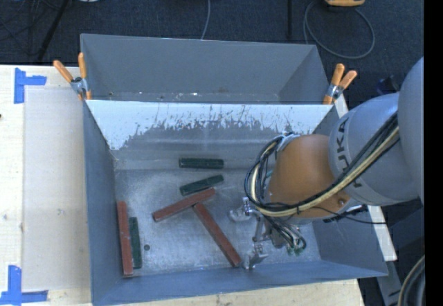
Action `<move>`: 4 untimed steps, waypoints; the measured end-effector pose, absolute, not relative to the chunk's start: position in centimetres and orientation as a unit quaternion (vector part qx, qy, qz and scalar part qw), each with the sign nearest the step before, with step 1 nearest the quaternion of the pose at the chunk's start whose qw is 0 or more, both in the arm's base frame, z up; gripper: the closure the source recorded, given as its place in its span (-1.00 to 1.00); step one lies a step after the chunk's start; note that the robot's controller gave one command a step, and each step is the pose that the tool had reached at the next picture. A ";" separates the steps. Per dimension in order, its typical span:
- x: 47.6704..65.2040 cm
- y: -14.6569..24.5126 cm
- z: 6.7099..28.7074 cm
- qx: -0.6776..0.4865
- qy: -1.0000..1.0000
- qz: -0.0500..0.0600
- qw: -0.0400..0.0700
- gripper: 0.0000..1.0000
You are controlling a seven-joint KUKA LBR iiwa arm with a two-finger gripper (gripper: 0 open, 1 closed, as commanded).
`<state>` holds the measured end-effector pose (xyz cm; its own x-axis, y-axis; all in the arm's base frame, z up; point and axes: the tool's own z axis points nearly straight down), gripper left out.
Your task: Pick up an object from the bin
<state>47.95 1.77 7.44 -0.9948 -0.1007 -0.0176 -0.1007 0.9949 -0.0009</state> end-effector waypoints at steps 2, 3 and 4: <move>48.1 2.0 7.4 -0.046 0.999 -0.001 0.008 -1.00; 49.4 2.7 7.2 -0.027 1.000 0.001 -0.004 -1.00; 48.3 7.2 7.7 0.033 0.999 0.000 0.000 1.00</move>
Offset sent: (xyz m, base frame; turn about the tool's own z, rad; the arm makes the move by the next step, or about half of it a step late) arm 0.0098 0.0383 -0.0044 0.0253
